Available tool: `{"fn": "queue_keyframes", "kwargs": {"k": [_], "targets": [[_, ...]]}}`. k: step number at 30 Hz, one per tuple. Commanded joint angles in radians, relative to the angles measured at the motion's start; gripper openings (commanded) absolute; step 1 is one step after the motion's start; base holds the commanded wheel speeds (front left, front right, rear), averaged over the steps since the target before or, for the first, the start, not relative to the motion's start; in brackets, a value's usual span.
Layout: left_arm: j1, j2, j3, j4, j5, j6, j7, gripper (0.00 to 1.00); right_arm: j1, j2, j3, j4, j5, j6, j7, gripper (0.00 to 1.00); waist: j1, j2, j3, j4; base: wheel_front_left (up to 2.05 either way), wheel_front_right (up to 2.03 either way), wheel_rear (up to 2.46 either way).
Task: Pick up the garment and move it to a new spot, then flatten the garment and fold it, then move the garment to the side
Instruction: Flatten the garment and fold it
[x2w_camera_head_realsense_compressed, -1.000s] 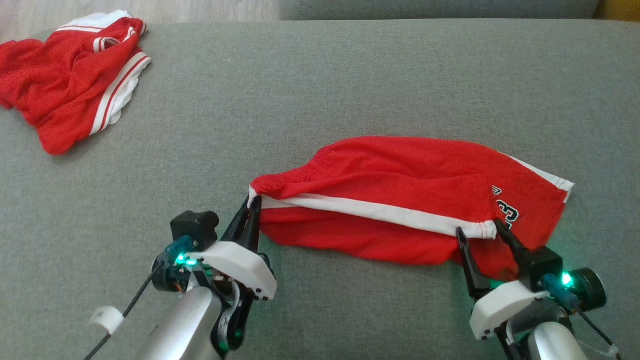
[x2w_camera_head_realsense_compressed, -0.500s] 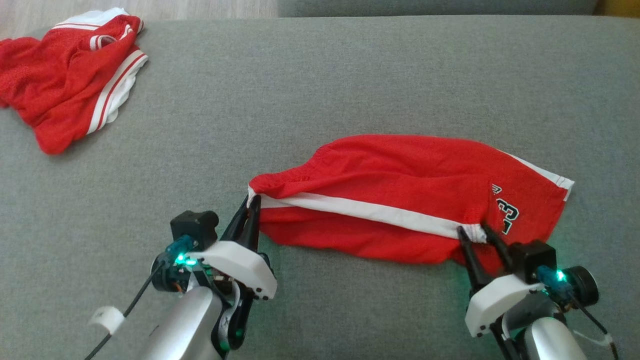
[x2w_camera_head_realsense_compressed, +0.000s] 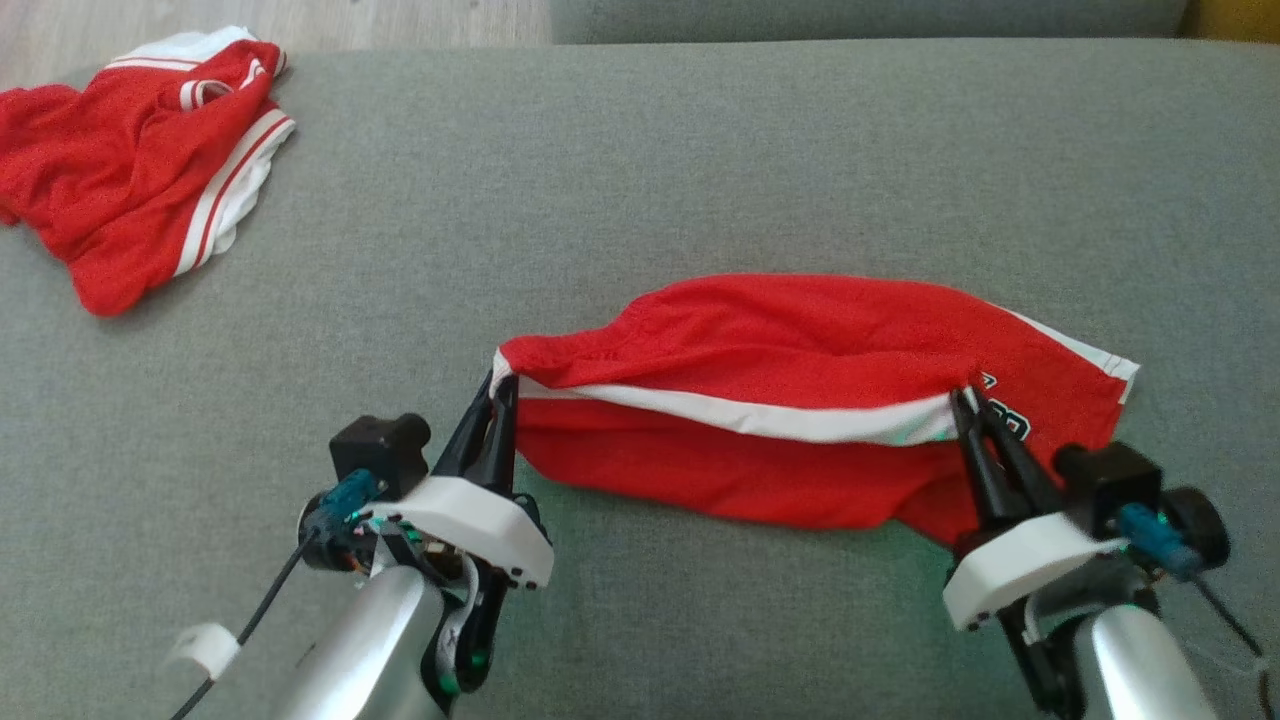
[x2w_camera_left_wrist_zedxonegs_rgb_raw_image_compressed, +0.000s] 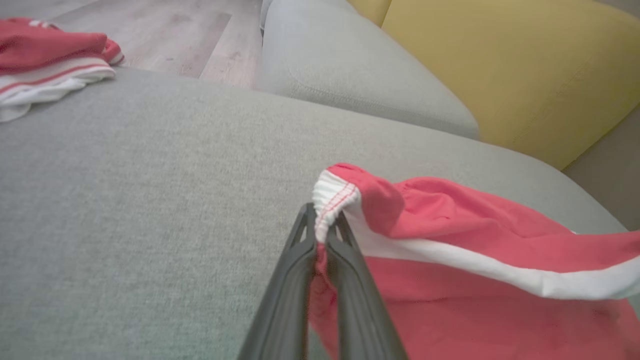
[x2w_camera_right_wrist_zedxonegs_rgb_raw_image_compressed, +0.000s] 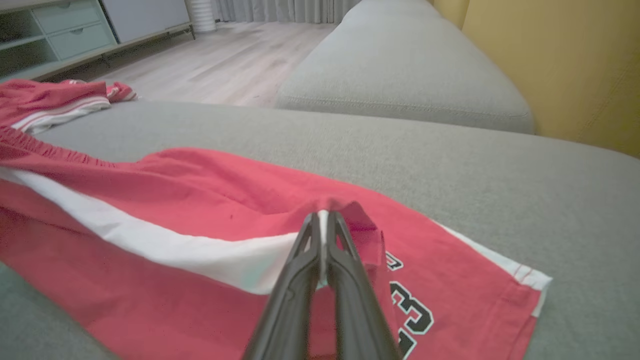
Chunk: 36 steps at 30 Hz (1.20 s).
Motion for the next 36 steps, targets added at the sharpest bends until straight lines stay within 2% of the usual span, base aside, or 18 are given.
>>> {"fn": "queue_keyframes", "kwargs": {"k": [1, 10, 16, 21, 25, 29, 32, 36], "targets": [[-0.030, 0.024, 0.039, -0.048, 0.014, 0.006, -0.021, 0.00, -0.014, -0.005, 0.013, -0.065, 0.018, -0.001, 0.005, 0.00, 0.0000, 0.0000, -0.010, -0.001, 0.00, 0.00, 0.00], [-0.034, 0.072, 0.055, -0.172, 0.038, 0.020, -0.040, 0.00, -0.029, -0.005, -0.024, -0.228, 0.037, -0.001, 0.046, 0.00, 0.0000, 0.0000, -0.089, -0.003, 0.00, 0.00, 0.00], [-0.107, 0.142, 0.076, -0.315, 0.066, 0.023, 0.010, 0.00, -0.107, -0.027, -0.029, -0.349, 0.030, -0.001, 0.106, 0.00, 0.0000, 0.0000, -0.182, -0.013, 0.00, 0.00, 0.00], [-0.224, 0.183, 0.118, -0.427, 0.049, 0.026, 0.101, 0.00, -0.230, -0.048, -0.031, -0.402, 0.045, -0.001, 0.167, 0.00, 0.0000, 0.0000, -0.217, -0.031, 0.00, 0.00, 0.00], [-0.328, 0.204, 0.131, -0.440, 0.039, 0.010, 0.170, 0.00, -0.343, -0.064, -0.009, -0.355, 0.071, -0.001, 0.205, 0.00, 0.0000, 0.0000, -0.213, -0.041, 0.00, 0.00, 0.00], [-0.422, 0.202, 0.136, -0.367, 0.012, -0.020, 0.212, 0.00, -0.471, -0.091, 0.029, -0.231, 0.095, -0.001, 0.226, 0.00, 0.0000, 0.0000, -0.179, -0.052, 0.00, 0.00, 0.00], [-0.503, 0.208, 0.124, -0.282, 0.033, -0.049, 0.215, 0.00, -0.595, -0.111, 0.058, -0.115, 0.081, -0.001, 0.217, 0.00, 0.0000, 0.0000, -0.129, -0.065, 0.00, 0.00, 0.00], [-0.619, 0.187, 0.119, -0.164, 0.053, -0.083, 0.174, 0.00, -0.776, -0.098, 0.058, 0.037, 0.058, -0.001, 0.152, 0.00, 0.0000, 0.0000, -0.062, -0.081, 0.00, 0.00, 0.00]]}}
